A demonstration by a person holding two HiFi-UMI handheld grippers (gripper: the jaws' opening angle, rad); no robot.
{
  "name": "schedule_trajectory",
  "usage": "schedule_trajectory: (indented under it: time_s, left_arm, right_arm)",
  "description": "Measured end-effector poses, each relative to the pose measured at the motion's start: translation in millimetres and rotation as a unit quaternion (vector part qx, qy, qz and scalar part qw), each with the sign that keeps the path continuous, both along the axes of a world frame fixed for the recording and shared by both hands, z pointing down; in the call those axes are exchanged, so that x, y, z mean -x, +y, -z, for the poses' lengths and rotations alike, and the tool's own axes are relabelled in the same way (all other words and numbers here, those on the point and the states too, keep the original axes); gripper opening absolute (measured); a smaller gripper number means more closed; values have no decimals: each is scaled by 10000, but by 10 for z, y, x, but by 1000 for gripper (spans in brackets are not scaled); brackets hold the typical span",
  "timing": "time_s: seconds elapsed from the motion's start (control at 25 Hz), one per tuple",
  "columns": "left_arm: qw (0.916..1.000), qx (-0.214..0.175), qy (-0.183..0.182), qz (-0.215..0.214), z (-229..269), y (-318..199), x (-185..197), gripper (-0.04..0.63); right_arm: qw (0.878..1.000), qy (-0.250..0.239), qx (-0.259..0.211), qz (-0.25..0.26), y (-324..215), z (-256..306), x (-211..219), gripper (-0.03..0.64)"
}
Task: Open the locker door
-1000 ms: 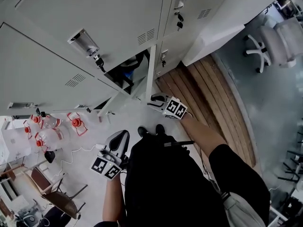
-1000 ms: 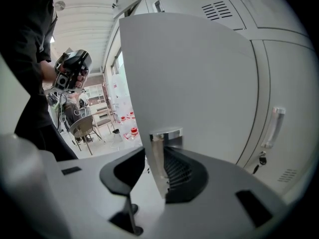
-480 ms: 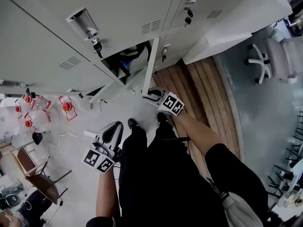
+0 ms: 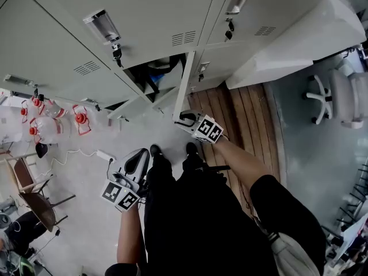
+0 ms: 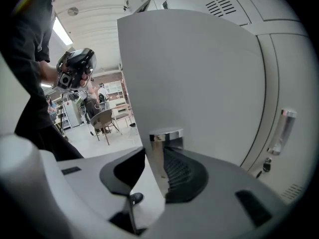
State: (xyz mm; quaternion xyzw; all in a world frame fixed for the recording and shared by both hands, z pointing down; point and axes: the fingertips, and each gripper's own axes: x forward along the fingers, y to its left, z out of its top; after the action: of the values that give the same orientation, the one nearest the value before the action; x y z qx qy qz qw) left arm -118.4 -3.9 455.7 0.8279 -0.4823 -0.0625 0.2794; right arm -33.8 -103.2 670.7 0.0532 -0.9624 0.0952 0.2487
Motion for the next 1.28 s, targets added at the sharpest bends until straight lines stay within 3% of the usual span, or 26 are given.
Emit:
schedule_trajectory:
  time_s: [0.6, 1.28]
  left_arm:
    - [9997, 19, -111, 196, 42, 12, -461, 17]
    - [9998, 88, -131, 146, 30, 48, -820, 18]
  right_arm:
    - [9988, -67, 31, 477, 22, 4, -385, 123]
    - [9993, -152, 105, 312, -18, 6, -811, 128]
